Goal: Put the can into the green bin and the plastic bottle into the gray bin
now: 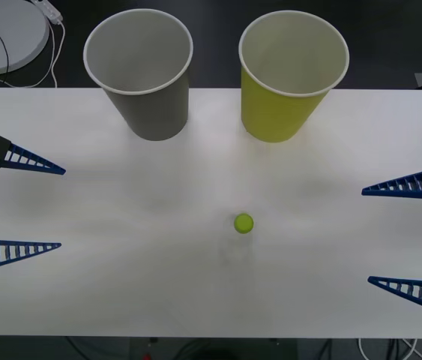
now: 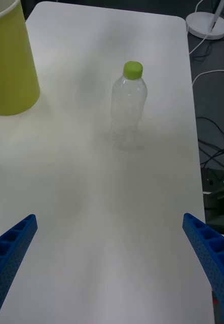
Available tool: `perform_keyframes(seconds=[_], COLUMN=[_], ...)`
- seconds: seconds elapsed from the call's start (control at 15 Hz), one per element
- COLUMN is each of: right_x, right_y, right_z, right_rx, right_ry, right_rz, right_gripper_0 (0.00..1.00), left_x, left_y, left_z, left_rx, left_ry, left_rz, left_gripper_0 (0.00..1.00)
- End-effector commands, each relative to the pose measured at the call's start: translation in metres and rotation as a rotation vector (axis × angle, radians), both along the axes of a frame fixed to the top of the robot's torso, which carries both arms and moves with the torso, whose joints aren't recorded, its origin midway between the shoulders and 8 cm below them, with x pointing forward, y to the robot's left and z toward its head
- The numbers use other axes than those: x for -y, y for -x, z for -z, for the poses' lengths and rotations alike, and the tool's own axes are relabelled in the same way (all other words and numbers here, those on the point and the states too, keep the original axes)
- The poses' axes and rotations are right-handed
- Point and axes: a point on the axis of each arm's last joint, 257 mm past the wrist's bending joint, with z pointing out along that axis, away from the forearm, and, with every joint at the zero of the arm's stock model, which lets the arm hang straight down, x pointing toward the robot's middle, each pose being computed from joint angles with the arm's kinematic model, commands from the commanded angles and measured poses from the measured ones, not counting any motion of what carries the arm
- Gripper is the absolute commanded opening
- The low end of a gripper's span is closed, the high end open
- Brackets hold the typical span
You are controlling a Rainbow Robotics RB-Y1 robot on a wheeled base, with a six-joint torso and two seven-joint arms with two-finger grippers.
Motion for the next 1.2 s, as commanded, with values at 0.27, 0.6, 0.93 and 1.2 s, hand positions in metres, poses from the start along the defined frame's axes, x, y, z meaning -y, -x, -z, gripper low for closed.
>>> perform_keyframes(seconds=[0.27,0.6,0.93,1.2], right_x=[0.000,0.023,0.039,0.037], right_y=[-0.011,-0.019,-0.018,-0.021], right_z=[0.008,0.036,0.063,0.081], right_rx=[0.002,0.017,0.005,0.011], right_ry=[-0.003,0.061,0.087,0.092], right_rz=[0.043,0.058,0.050,0.081], right_gripper_0=[1.00,1.00,1.00,1.00], left_x=[0.000,0.000,0.000,0.000], left_y=[0.000,0.000,0.000,0.000], left_z=[0.000,0.000,0.000,0.000], left_rx=[0.000,0.000,0.000,0.000], left_ry=[0.000,0.000,0.000,0.000], left_rz=[0.000,0.000,0.000,0.000], left_gripper_0=[1.00,1.00,1.00,1.00])
